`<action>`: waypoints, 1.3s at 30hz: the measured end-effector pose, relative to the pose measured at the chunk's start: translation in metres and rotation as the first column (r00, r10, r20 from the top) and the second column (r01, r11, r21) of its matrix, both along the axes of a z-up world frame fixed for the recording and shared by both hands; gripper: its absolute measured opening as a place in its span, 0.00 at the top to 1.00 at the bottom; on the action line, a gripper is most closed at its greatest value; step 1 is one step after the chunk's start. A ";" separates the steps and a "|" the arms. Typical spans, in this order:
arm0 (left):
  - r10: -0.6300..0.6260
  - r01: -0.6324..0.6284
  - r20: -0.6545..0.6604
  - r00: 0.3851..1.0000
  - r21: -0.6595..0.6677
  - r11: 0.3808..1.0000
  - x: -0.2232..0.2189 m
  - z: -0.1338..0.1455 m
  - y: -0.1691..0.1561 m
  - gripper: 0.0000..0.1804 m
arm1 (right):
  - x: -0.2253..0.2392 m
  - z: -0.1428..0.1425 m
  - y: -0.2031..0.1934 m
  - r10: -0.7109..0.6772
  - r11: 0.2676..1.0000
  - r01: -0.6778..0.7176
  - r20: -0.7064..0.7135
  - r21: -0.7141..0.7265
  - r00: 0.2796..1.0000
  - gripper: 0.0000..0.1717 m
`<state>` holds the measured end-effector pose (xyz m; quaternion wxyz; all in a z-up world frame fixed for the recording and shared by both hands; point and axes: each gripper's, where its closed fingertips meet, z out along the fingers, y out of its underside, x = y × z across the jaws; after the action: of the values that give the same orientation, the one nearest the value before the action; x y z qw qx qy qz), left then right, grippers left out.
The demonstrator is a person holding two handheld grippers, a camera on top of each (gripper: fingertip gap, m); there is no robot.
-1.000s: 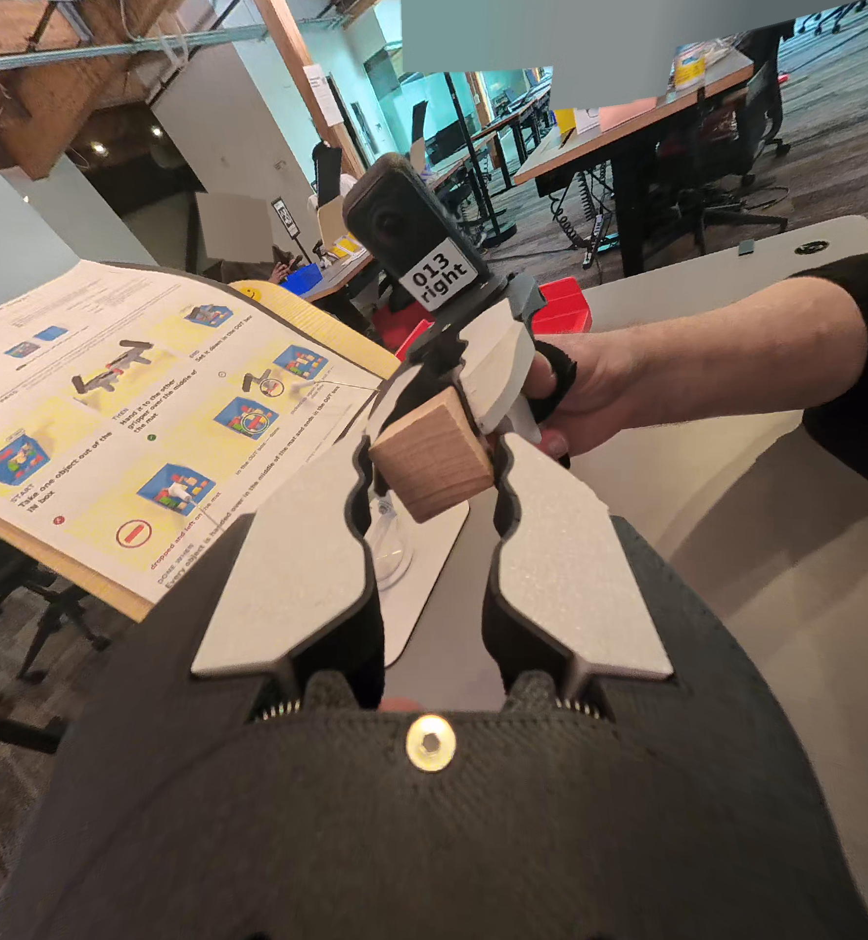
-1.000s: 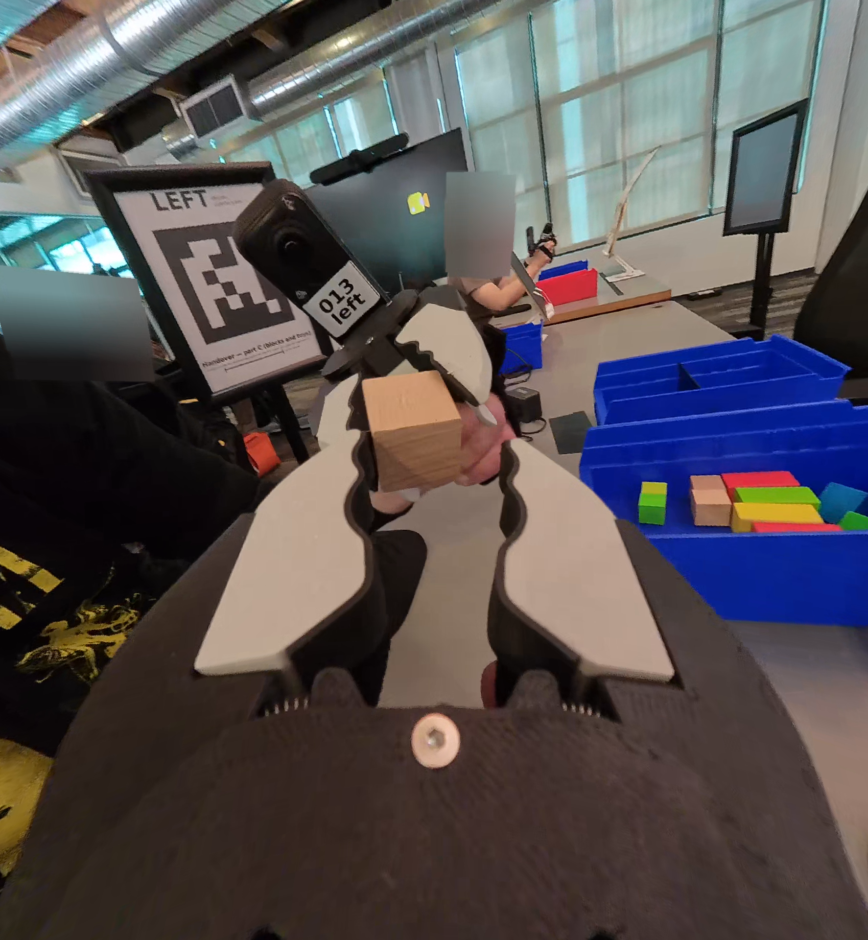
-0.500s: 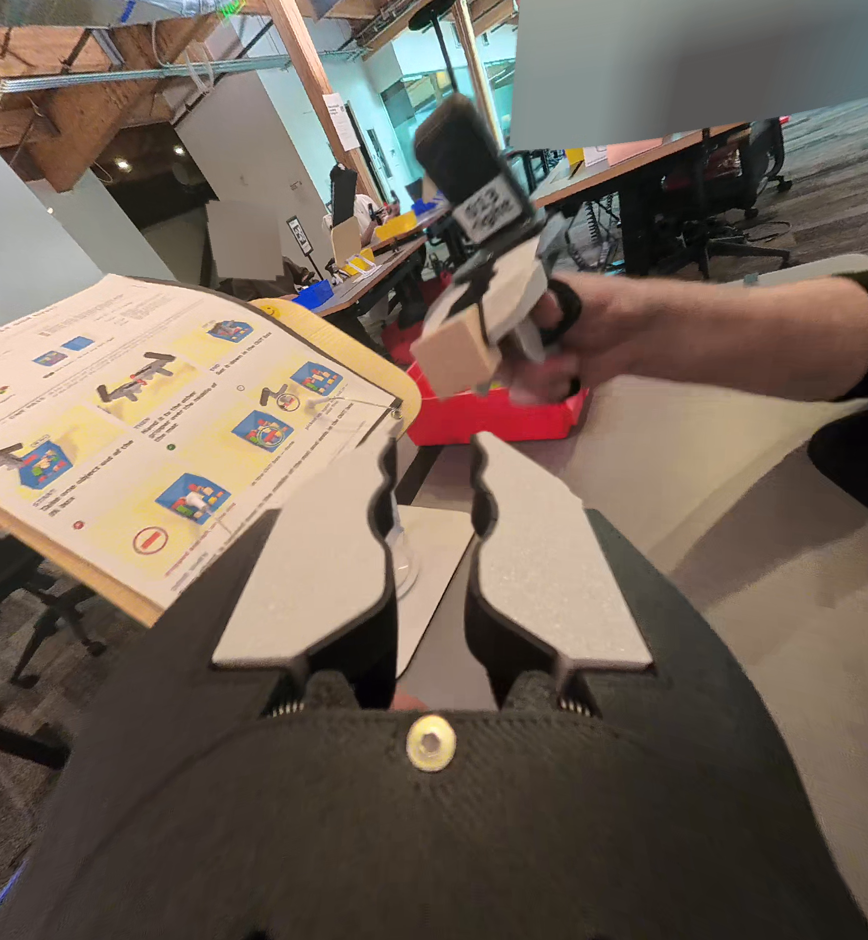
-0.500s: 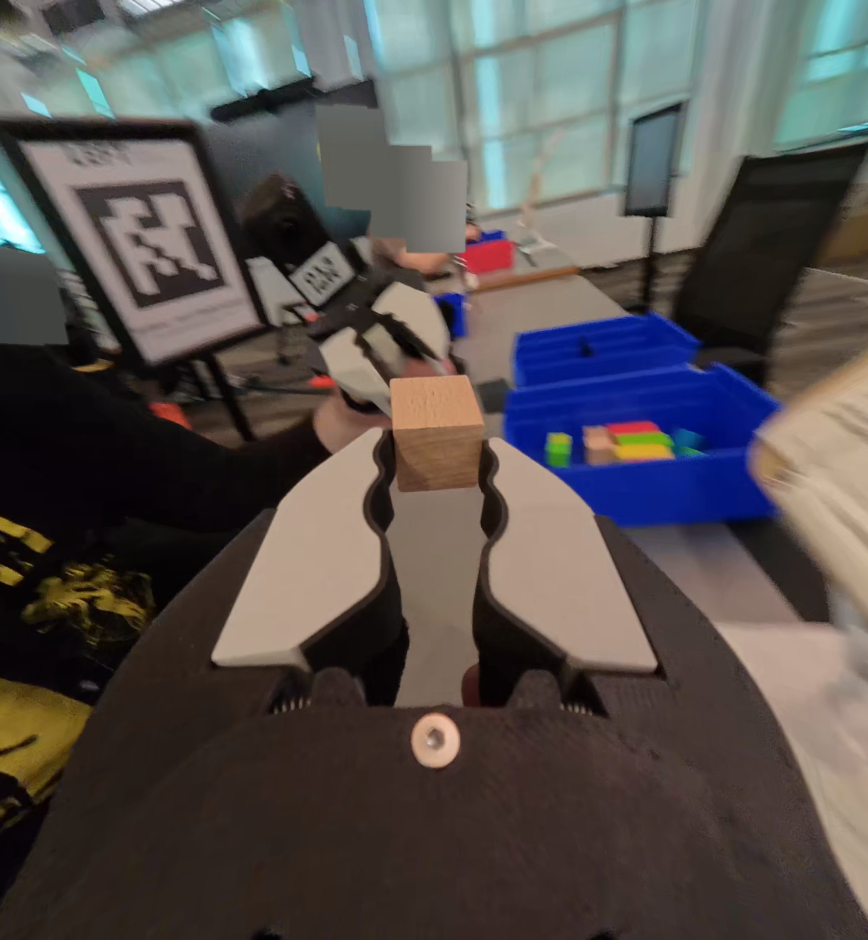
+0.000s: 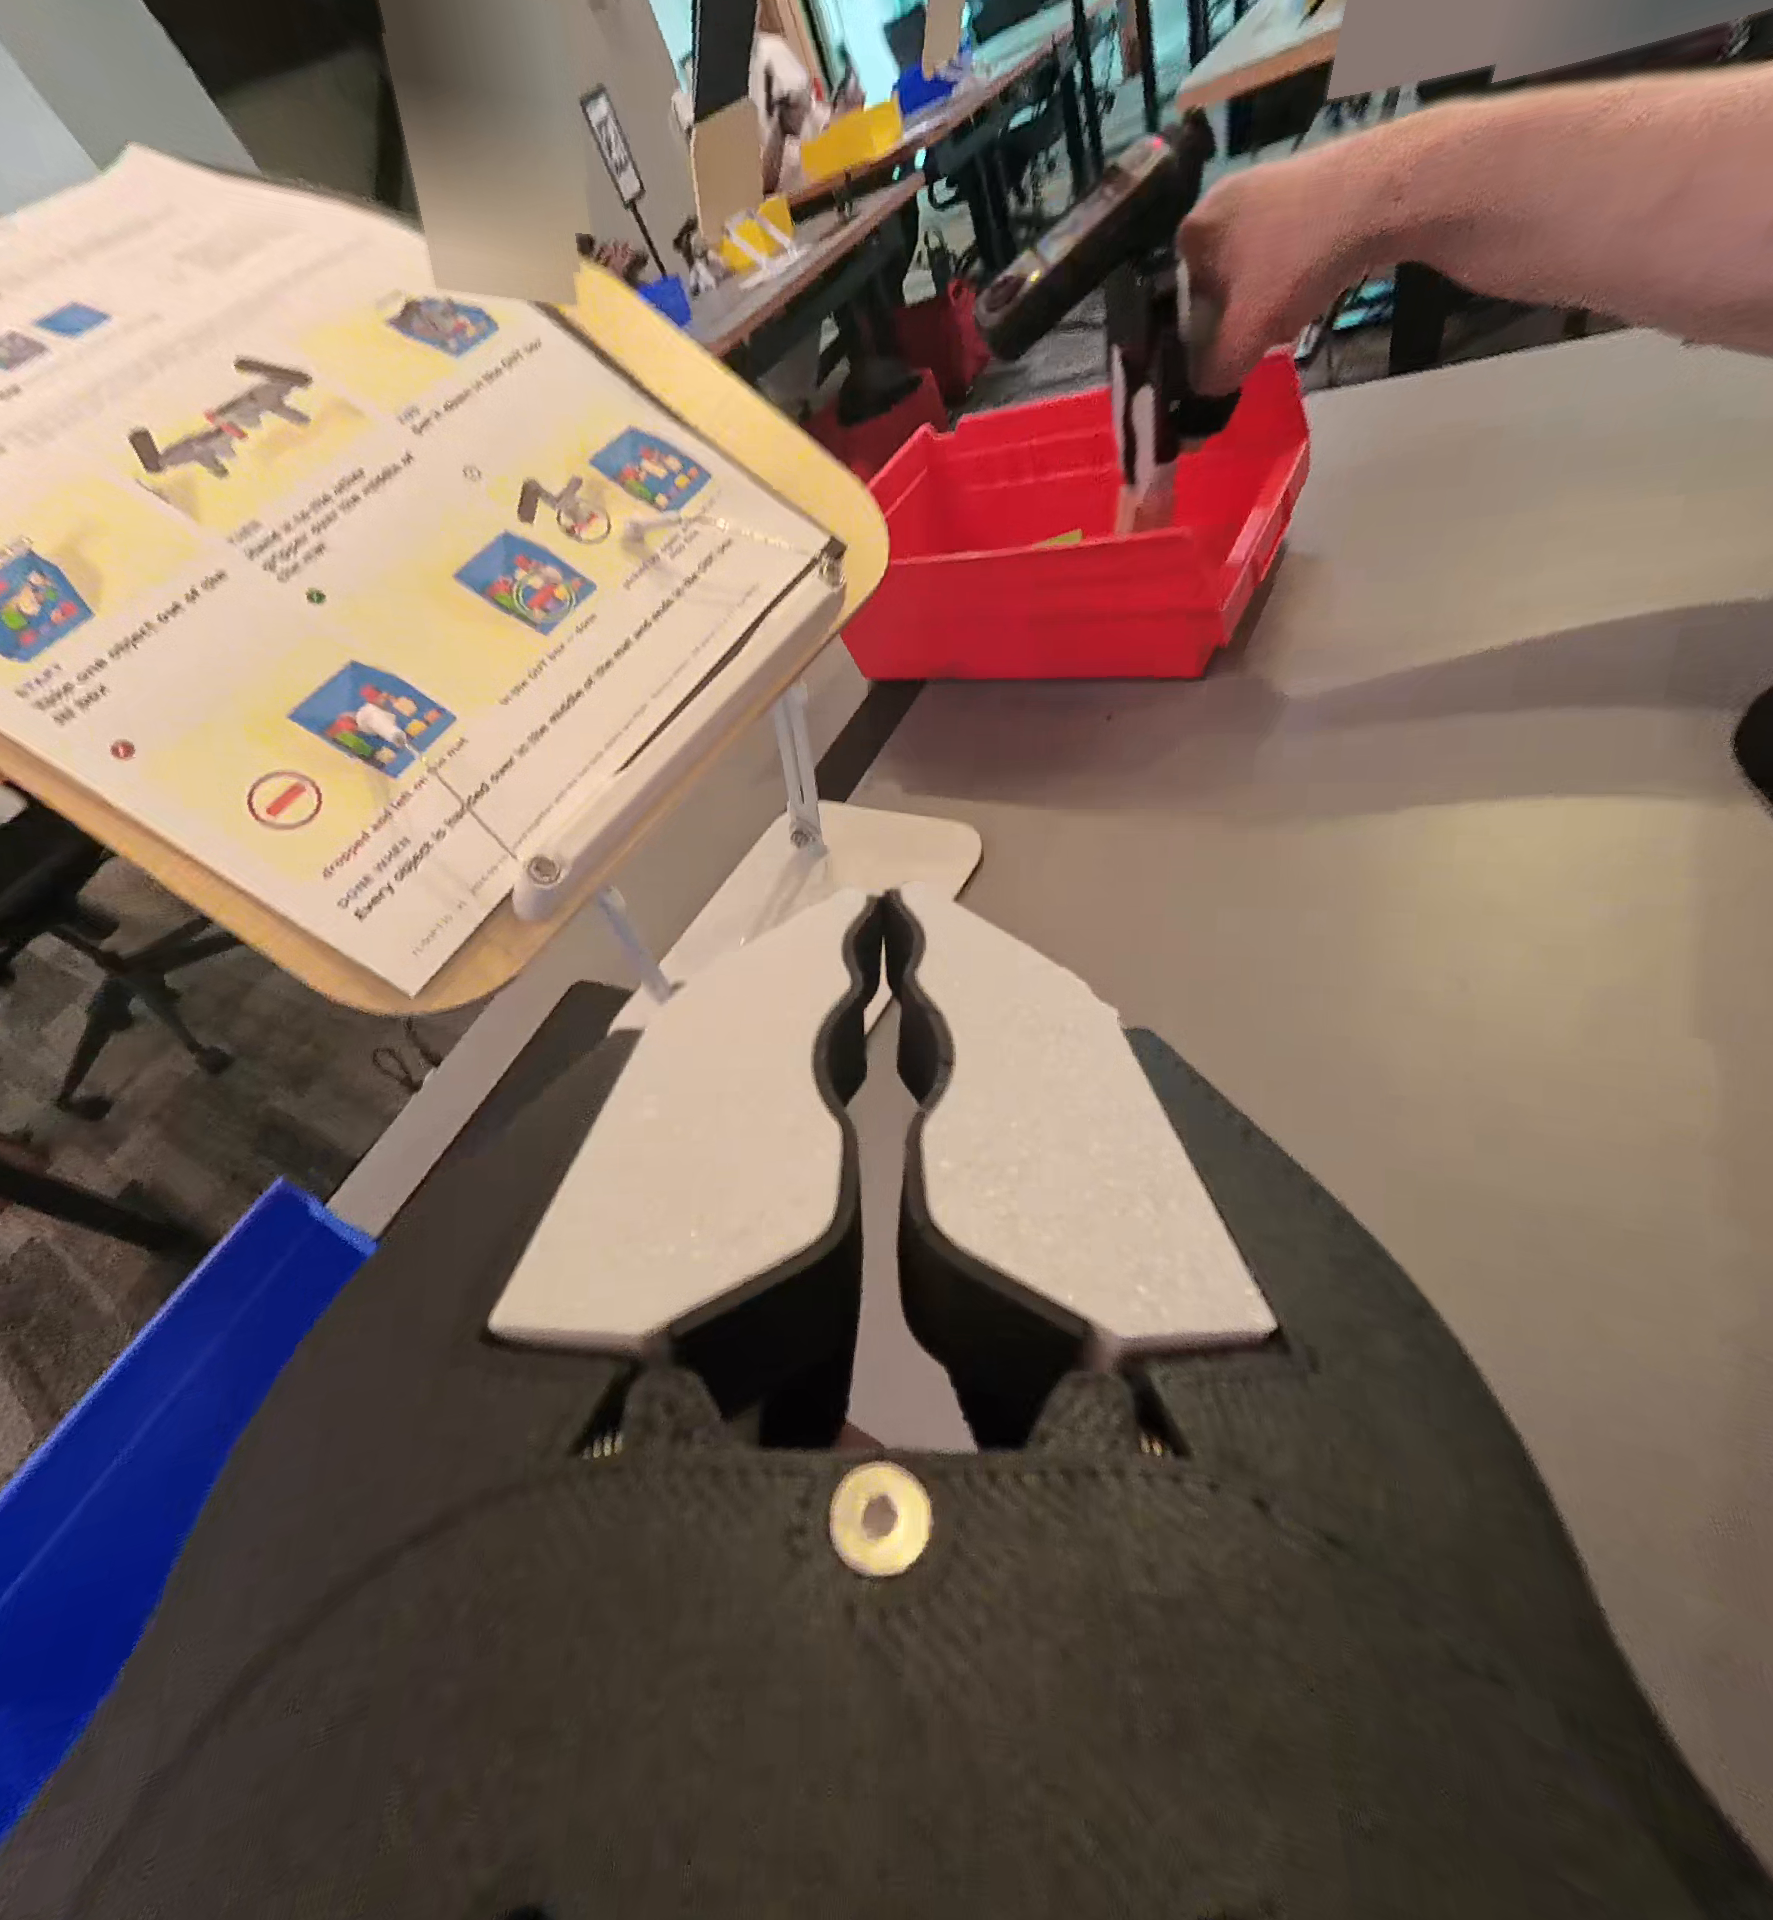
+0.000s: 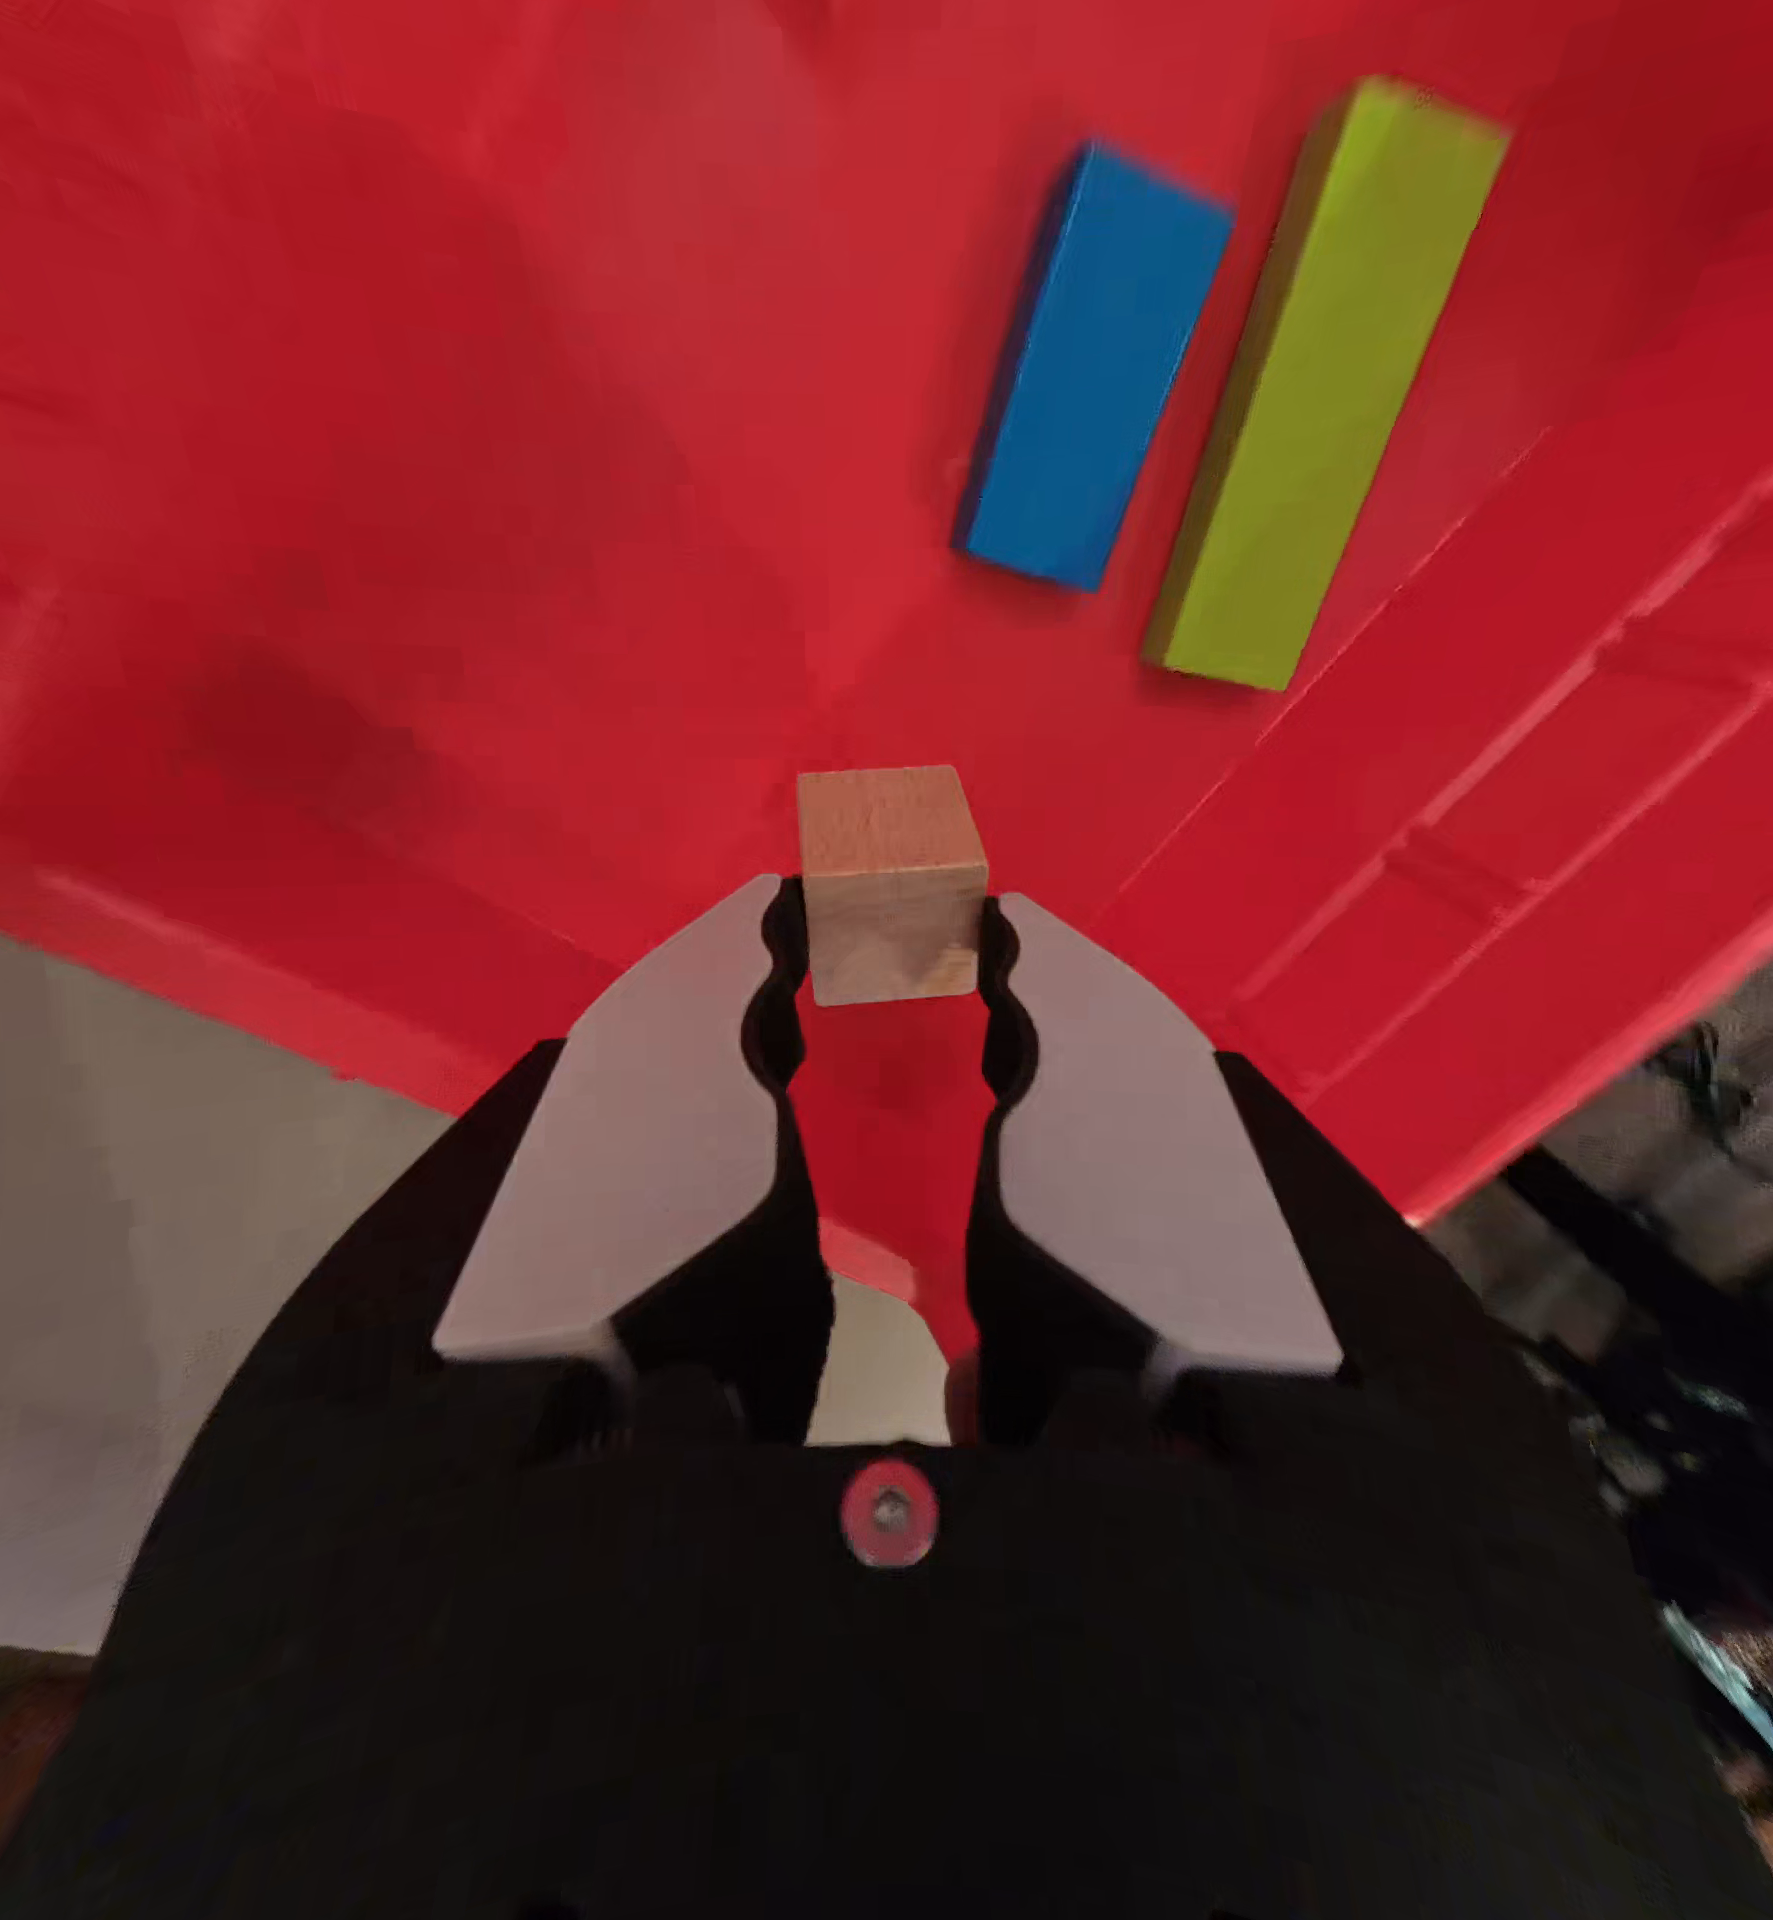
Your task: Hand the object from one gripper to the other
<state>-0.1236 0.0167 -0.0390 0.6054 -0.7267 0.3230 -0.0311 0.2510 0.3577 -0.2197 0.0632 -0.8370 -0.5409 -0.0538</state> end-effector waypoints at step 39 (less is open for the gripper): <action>0.385 -0.650 -0.524 0.759 -0.628 0.427 -0.265 -0.210 0.081 0.64 | -0.101 0.064 -0.053 0.204 0.941 -0.181 -0.055 0.285 0.977 0.75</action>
<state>-0.3888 0.0981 -0.2493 0.1475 -0.9726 0.1206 0.1331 0.1497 0.3046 -0.1561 0.2078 -0.7644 -0.6040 -0.0878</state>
